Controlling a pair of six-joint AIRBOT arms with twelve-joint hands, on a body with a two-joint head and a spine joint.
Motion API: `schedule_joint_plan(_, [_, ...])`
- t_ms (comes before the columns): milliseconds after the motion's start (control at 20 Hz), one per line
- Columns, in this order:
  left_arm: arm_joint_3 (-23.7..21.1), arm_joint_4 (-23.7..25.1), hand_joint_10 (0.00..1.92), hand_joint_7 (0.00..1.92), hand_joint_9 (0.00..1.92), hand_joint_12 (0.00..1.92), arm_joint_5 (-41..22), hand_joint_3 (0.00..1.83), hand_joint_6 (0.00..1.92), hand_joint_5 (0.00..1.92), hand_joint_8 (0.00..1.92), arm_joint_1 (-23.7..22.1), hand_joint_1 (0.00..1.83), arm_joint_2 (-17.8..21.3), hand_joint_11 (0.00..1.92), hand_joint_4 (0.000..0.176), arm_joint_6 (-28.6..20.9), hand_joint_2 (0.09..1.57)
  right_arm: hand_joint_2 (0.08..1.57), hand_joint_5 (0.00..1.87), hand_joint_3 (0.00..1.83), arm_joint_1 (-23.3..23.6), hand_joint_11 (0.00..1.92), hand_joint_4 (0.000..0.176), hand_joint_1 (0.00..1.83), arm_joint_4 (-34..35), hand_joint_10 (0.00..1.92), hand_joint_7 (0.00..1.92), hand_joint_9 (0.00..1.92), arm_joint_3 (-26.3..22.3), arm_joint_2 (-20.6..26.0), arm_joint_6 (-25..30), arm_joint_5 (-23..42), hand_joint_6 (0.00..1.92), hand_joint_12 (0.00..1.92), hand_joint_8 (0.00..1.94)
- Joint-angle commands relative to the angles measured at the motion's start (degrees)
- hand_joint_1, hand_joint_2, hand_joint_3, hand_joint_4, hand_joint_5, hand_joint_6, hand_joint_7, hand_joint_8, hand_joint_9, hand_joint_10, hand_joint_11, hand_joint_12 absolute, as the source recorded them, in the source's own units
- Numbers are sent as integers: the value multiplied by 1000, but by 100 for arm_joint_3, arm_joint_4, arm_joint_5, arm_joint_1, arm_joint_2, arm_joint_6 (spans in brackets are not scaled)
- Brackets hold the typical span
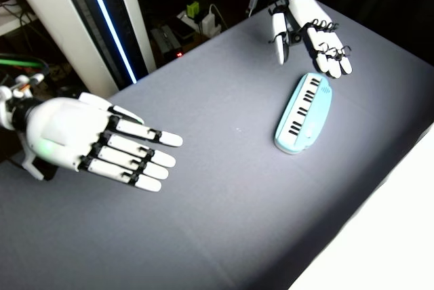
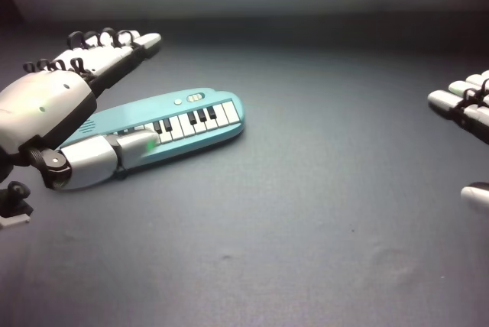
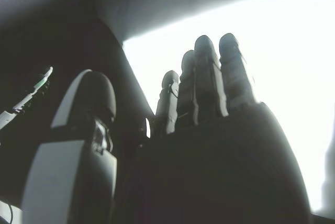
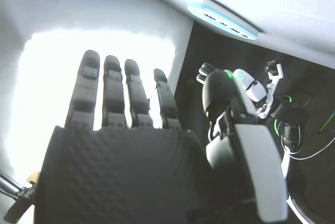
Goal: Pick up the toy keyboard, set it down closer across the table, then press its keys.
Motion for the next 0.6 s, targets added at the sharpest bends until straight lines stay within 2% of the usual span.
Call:
schedule_joint_plan(0, [-3, 25, 0, 0, 0, 0, -773, 17, 0, 0, 0, -49, 585, -20, 0, 34, -35, 1266, 1381, 0, 15, 80, 0, 0, 349, -14, 0, 0, 0, 5, 21, -5, 755, 0, 0, 0])
schedule_joint_plan(50, [-6, 32, 0, 0, 0, 0, -771, 8, 11, 100, 0, -49, 559, -14, 0, 13, -35, 1285, 1380, 0, 9, 88, 0, 0, 406, -16, 0, 0, 0, 3, 21, -5, 755, 0, 0, 0])
schedule_joint_plan(100, [-3, 29, 0, 0, 0, 0, -766, 6, 2, 94, 0, -49, 563, -12, 0, 6, -35, 1291, 1388, 0, 9, 90, 0, 0, 436, -15, 0, 0, 0, 5, 21, -5, 755, 0, 0, 0])
schedule_joint_plan(150, [6, 22, 0, 0, 0, 0, -745, 7, 0, 21, 0, -49, 574, -15, 0, 25, -35, 1299, 1392, 0, 8, 90, 0, 1, 404, -15, 0, 0, 0, 9, 21, -5, 754, 0, 0, 0])
schedule_joint_plan(200, [28, 12, 0, 0, 0, 0, -676, 8, 0, 3, 0, -49, 575, -23, 0, 25, -35, 1303, 1395, 0, 7, 90, 0, 0, 381, -14, 0, 0, 0, 10, 20, -4, 754, 0, 0, 0])
schedule_joint_plan(250, [58, 3, 0, 0, 0, 0, -604, 3, 9, 27, 0, -51, 599, -35, 0, 16, -33, 1296, 1393, 0, 5, 89, 0, 0, 347, -13, 0, 0, 0, 10, 19, -4, 754, 0, 0, 0])
schedule_joint_plan(300, [111, -19, 0, 0, 0, 0, -475, 0, 10, 38, 0, -71, 625, -54, 0, 15, -33, 1289, 1391, 0, 2, 89, 0, 0, 376, -14, 0, 0, 0, 10, 18, -4, 751, 0, 0, 0])
schedule_joint_plan(350, [198, -52, 0, 0, 0, 0, -263, 0, 5, 13, 0, -115, 675, -89, 0, 1, -24, 1272, 1383, 0, 0, 89, 0, 0, 419, -6, 0, 0, 0, 14, 18, -4, 753, 0, 0, 0])
schedule_joint_plan(400, [318, -94, 0, 0, 0, 0, 16, 0, 3, 8, 0, -169, 686, -140, 0, 0, -10, 1268, 1381, 0, 0, 89, 0, 0, 428, -1, 0, 0, 0, 17, 12, -4, 753, 0, 0, 0])
schedule_joint_plan(500, [531, -147, 0, 0, 0, 0, 585, 0, 0, 0, 0, -345, 739, -263, 0, 49, 136, 1177, 1379, 0, 0, 83, 0, 0, 416, 2, 0, 0, 0, 17, 9, -4, 753, 0, 0, 0])
schedule_joint_plan(550, [635, -216, 0, 0, 0, 0, 886, 0, 0, 0, 0, -441, 736, -334, 0, 58, 264, 1155, 1385, 0, 1, 76, 0, 0, 368, 5, 0, 0, 0, 17, 9, -4, 753, 0, 0, 0])
